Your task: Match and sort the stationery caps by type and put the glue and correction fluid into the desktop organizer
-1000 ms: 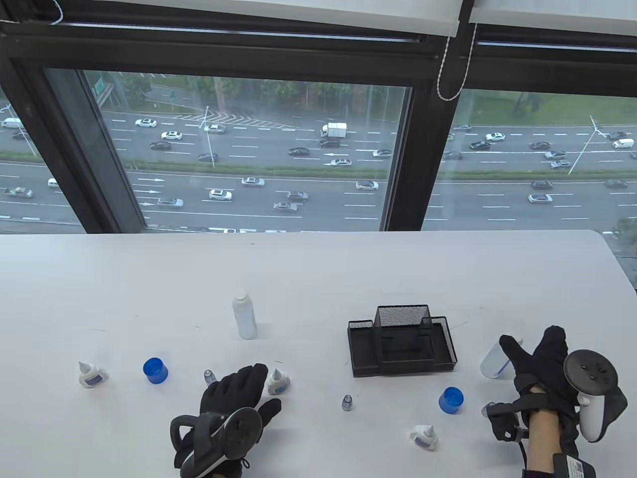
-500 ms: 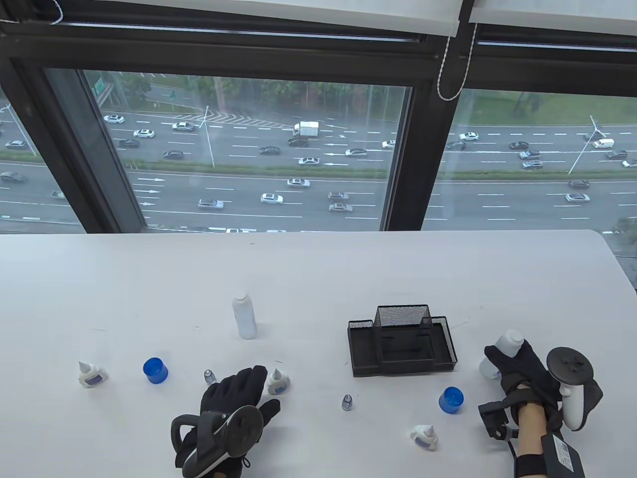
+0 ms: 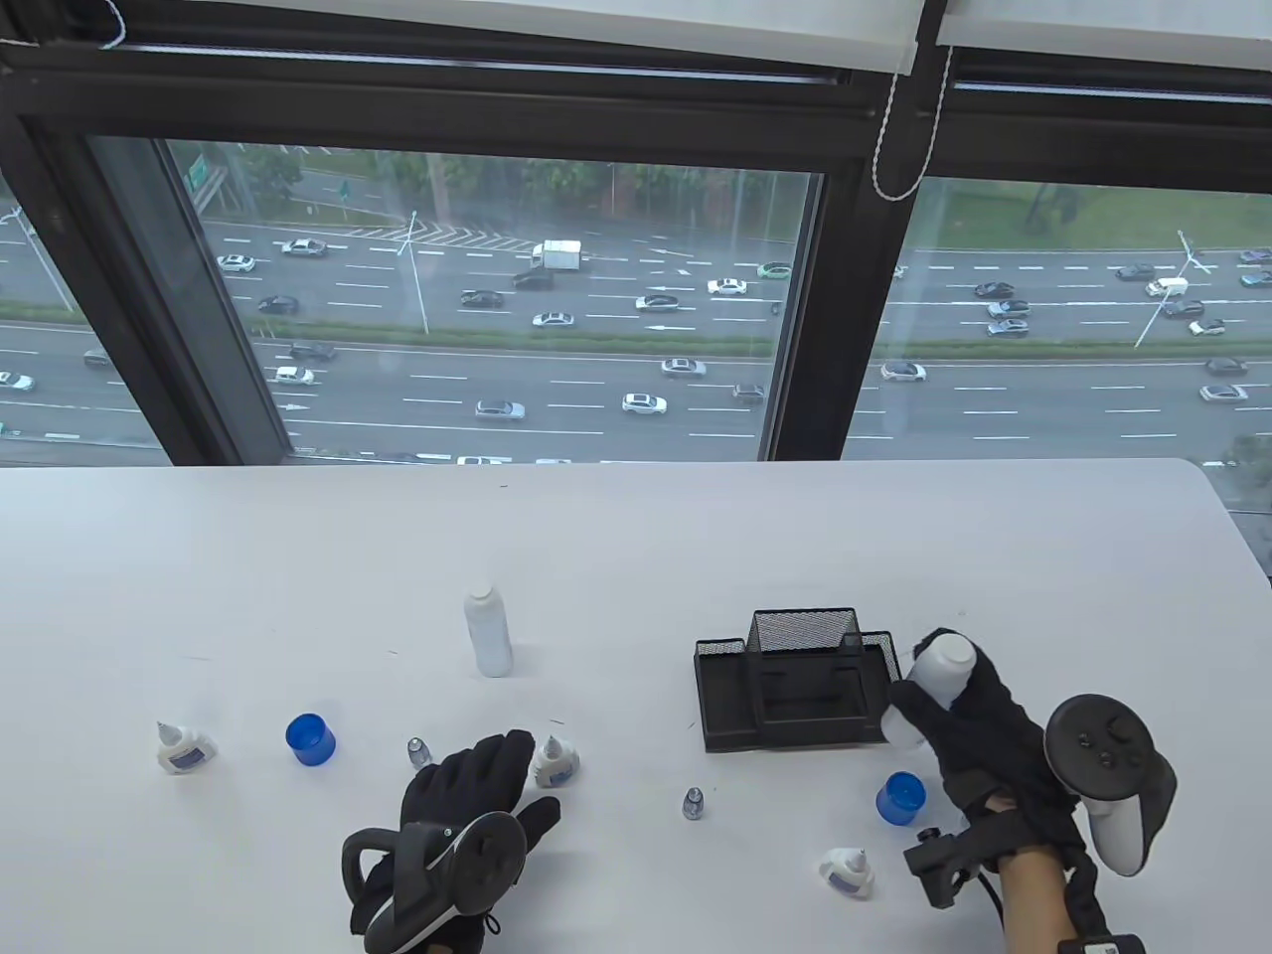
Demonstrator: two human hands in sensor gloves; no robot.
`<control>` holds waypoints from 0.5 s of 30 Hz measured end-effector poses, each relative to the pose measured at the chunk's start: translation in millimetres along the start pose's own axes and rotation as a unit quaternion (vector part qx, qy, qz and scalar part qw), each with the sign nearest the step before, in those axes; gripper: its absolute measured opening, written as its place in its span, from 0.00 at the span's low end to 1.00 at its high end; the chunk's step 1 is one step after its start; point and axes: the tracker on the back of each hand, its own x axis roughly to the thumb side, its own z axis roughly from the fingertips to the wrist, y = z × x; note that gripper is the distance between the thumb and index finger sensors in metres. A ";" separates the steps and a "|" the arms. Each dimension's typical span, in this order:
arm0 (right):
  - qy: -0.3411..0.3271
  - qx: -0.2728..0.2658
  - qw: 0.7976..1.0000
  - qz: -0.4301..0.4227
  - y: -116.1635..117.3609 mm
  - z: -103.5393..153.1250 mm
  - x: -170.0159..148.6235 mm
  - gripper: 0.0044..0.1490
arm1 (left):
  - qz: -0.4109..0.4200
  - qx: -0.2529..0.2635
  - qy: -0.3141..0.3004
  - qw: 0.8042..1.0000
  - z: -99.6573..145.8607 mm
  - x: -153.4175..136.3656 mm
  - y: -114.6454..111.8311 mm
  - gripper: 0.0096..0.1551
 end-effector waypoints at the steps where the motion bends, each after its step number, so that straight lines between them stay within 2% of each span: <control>1: -0.011 0.014 1.000 0.000 7.9 2.0 8.1 0.44 | 0.000 0.000 0.000 1.000 0.0 0.1 -0.2 0.40; 3: -0.039 0.043 0.998 -0.005 30.6 7.3 28.3 0.44 | -0.003 -0.002 -0.001 1.000 -0.3 0.2 -1.1 0.40; 4: -0.063 0.064 0.996 -0.006 50.0 11.7 42.3 0.45 | -0.003 -0.003 0.000 1.000 -0.4 0.1 -1.7 0.40; 7: -0.095 0.102 0.990 -0.009 87.6 18.6 61.4 0.45 | -0.001 -0.004 0.001 1.000 -0.2 -0.6 -2.2 0.40; 12: -0.103 0.148 0.984 -0.004 150.8 24.6 66.4 0.47 | 0.009 0.003 0.007 1.000 0.0 -4.6 0.1 0.40; 15: -0.106 0.154 0.982 0.014 175.0 28.6 60.3 0.48 | 0.022 0.003 0.014 1.000 0.1 -8.9 0.9 0.40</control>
